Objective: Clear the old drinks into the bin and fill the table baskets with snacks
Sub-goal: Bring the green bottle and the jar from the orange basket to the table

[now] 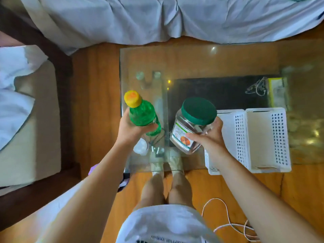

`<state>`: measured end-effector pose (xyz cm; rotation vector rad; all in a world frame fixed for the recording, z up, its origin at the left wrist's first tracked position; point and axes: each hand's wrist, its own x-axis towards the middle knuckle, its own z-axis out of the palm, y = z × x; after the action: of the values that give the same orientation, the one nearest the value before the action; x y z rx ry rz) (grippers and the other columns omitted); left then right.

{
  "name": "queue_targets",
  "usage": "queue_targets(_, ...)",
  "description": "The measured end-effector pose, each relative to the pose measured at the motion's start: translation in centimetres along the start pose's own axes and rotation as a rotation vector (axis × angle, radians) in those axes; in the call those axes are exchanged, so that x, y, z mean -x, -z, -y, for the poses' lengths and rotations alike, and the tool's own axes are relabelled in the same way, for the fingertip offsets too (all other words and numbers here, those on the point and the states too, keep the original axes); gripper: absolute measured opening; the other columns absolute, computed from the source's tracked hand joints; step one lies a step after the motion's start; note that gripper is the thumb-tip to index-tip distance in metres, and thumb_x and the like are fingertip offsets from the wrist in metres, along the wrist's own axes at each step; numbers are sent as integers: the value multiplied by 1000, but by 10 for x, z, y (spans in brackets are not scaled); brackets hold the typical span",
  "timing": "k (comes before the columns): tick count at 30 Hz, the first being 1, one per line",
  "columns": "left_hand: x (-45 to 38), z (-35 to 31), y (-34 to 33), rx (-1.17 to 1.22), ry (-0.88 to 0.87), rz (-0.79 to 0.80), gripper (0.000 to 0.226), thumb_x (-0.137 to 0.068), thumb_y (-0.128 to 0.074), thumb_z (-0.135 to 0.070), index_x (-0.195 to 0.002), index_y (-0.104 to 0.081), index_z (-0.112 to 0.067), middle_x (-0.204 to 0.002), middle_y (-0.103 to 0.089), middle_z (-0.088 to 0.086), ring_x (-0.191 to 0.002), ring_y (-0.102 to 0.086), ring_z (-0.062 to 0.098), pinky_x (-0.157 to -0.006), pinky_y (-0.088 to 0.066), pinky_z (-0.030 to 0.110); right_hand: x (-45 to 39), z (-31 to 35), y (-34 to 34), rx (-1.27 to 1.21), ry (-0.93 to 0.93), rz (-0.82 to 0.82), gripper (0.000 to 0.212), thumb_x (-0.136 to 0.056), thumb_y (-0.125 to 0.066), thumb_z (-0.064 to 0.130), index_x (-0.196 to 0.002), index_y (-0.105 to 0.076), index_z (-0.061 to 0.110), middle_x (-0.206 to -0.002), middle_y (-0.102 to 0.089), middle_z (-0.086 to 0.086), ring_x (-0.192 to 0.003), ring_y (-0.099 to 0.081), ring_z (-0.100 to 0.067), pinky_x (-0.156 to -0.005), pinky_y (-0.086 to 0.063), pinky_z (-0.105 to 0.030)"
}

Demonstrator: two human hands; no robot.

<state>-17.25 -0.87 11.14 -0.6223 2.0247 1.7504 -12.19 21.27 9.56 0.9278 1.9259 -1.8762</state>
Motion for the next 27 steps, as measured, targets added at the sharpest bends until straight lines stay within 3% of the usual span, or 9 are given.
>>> queue_targets(2, -29, 18, -8, -29, 22, -13, 58, -43, -83, -8, -91, -58, -29, -89, -65, -7, -83, -63, 13, -78, -54, 35, -32, -15, -8, 97, 55, -7, 89, -58, -80, -10, -124, -25, 13, -123, -42, 0, -106, -49, -9, -74, -44, 0)
queue_targets(5, -61, 41, -19, -110, 40, 1, 61, -50, -86, 4, -102, -58, -12, -97, -65, 7, -90, -60, 25, -89, -52, 52, -69, -33, -17, 231, 86, -20, 92, -58, -83, -3, -128, -23, 13, -120, -39, 4, -107, -45, -9, -79, -39, -3)
queue_targets(8, -81, 60, -25, -215, 39, -7, 65, -51, -87, 1, -106, -57, -17, -100, -65, 4, -97, -62, 26, -92, -51, 45, -92, -49, -20, 290, 102, -33, 94, -58, -83, 4, -128, -23, 17, -122, -39, 6, -110, -44, -11, -92, -39, -21)
queue_targets(13, -98, 84, -29, -160, 84, -12, 64, -54, -85, 4, -111, -57, -4, -107, -65, 15, -102, -62, 31, -93, -51, 49, -116, -74, -24, 332, 212, -40, 97, -56, -84, 3, -129, -22, 11, -131, -37, -7, -116, -44, -15, -82, -41, -4)
queue_targets(18, -102, 90, -32, -139, 74, -22, 64, -56, -84, 5, -114, -56, -1, -111, -65, 18, -106, -61, 33, -94, -51, 47, -115, -88, -22, 453, 283, -53, 99, -55, -86, 12, -131, -22, 13, -131, -36, -7, -115, -43, -12, -84, -46, -16)
queue_targets(22, -98, 90, -33, -112, 62, 7, 66, -56, -82, 9, -113, -54, -12, -103, -63, 0, -99, -60, 18, -84, -52, 20, -107, -100, -19, 469, 292, -31, 97, -55, -84, 4, -130, -22, 9, -128, -36, -10, -112, -43, -13, -77, -42, -1)
queue_targets(24, -94, 89, -34, -99, 51, 30, 72, -56, -81, 12, -114, -51, -19, -107, -60, -2, -101, -57, 14, -83, -49, 14, -103, -104, -14, 492, 268, -9, 96, -56, -84, 6, -130, -23, 12, -127, -38, -8, -112, -45, -15, -75, -42, 0)
queue_targets(25, -92, 89, -33, -84, 53, 38, 75, -57, -80, 14, -115, -50, -21, -111, -59, 1, -104, -56, 15, -86, -48, 17, -102, -105, -12, 519, 241, 3, 97, -57, -85, 9, -132, -23, 14, -128, -39, -7, -113, -46, -17, -78, -44, -3)
queue_targets(27, -90, 89, -32, -60, 64, 48, 78, -57, -78, 16, -119, -49, -21, -119, -56, 6, -109, -54, 17, -94, -47, 26, -99, -105, -8, 562, 169, 31, 105, -59, -85, 15, -138, -17, 18, -135, -37, -5, -121, -44, -20, -91, -50, -22)
